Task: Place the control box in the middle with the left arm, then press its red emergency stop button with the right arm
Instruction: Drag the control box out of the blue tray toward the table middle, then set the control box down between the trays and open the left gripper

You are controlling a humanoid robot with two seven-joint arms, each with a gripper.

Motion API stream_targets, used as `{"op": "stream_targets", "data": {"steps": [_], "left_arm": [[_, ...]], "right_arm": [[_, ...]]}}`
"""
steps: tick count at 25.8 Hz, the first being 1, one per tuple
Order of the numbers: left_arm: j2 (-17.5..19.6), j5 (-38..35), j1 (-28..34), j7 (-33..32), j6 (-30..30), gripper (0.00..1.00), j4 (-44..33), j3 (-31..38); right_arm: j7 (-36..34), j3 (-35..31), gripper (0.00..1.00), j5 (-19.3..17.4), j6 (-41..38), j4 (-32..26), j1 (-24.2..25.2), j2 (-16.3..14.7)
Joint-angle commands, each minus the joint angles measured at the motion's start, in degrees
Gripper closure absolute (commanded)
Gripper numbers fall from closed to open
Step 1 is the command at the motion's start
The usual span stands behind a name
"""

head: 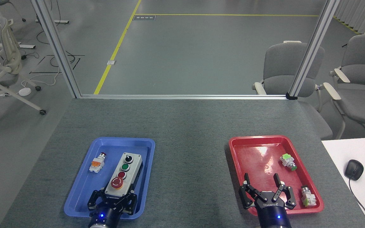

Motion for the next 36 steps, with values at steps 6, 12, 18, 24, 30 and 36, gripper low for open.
{"op": "stream_targets", "data": {"steps": [6, 12, 18, 24, 30, 36], "left_arm": [[0.96, 0.07, 0.64, 0.07, -1.46, 1.00, -7.87, 0.34], [-0.09, -0.99, 1.17, -0.89, -0.76, 1.00, -12.01, -3.35], [-1.23, -1.34, -2.43, -2.74, 2.84, 1.00, -10.86, -12.23], [-4.04, -2.04, -7.18, -3.27, 4.60, 1.00, -2.69, -18.47], [-8.79, -4.06, -8.85, -3.27, 4.69, 1.00, 3.02, -21.29], [-10.02, -4.06, -11.14, -3.27, 6.36, 1.00, 8.56, -24.80]], "right_arm": [[0.24, 0.09, 0.03, 0.00, 0.00, 0.08, 0.00, 0.00], [0.24, 0.09, 0.03, -0.17, 0.18, 0.51, 0.00, -0.52], [0.24, 0.09, 0.03, -0.09, -0.26, 0.69, -0.09, -0.52], [0.24, 0.00, 0.03, -0.09, -0.26, 0.69, -0.09, -0.17], [0.06, 0.09, 0.03, -0.09, -0.09, 0.60, -0.09, -0.08], [0.06, -0.09, 0.03, 0.00, -0.26, 0.60, 0.18, 0.09]]}}
